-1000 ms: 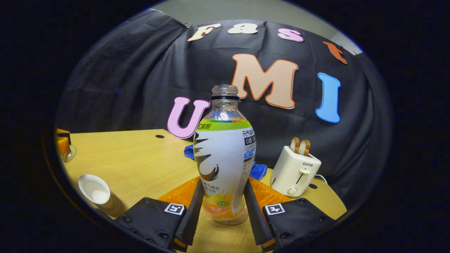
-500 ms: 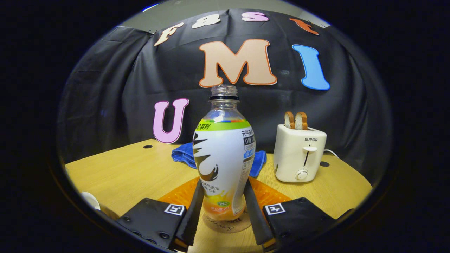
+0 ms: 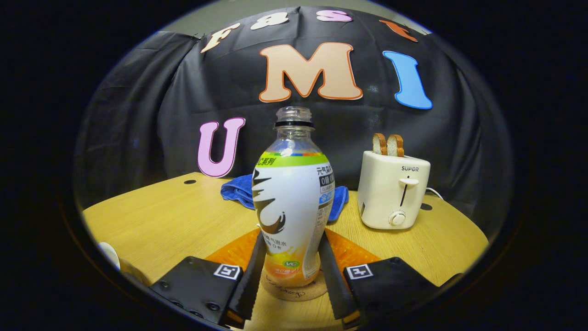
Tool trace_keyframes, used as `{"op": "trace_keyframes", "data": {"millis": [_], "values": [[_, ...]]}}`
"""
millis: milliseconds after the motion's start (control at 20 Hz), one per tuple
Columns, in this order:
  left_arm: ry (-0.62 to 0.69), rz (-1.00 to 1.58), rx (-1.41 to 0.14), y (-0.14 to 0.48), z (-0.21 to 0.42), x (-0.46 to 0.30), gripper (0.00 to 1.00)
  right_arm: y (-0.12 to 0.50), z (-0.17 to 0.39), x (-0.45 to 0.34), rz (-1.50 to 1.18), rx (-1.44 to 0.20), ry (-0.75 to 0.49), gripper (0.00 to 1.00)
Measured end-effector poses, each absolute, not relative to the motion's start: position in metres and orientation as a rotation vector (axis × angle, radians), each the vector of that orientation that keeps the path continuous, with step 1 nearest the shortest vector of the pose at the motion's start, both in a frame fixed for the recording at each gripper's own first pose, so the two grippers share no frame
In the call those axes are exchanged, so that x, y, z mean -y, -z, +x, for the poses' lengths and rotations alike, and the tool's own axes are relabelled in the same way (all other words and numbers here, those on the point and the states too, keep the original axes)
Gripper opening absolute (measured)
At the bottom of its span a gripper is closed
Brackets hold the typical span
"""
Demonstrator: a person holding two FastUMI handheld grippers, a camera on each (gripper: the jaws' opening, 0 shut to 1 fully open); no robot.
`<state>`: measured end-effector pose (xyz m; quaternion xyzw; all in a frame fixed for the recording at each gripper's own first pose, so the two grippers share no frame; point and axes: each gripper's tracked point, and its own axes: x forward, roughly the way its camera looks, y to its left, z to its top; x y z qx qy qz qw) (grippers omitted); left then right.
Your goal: Open the teacup lid with one hand, grasp the water bottle and pour water into the teacup with the other hand; after pouring, place the water bottle on the coaster and then close the teacup lid.
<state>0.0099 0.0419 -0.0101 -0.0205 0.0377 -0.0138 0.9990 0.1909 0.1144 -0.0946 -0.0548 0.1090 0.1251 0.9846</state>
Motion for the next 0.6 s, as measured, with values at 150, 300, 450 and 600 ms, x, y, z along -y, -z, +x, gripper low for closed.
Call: {"op": "trace_keyframes", "data": {"millis": [150, 300, 450, 600], "values": [[0.026, -0.041, -0.075, 0.01, 0.009, -0.043, 0.23, 0.095, 0.189, -0.113, -0.12, -0.216, -0.249, 0.7], [0.032, -0.044, -0.075, 0.009, 0.009, -0.039, 0.23, 0.096, 0.185, -0.111, -0.115, -0.225, -0.246, 0.75], [0.041, -0.047, -0.077, 0.009, 0.012, -0.034, 0.23, 0.1, 0.182, -0.111, -0.116, -0.233, -0.253, 0.8], [0.055, -0.049, -0.081, 0.009, 0.014, -0.028, 0.23, 0.1, 0.177, -0.108, -0.105, -0.235, -0.254, 0.89]]}}
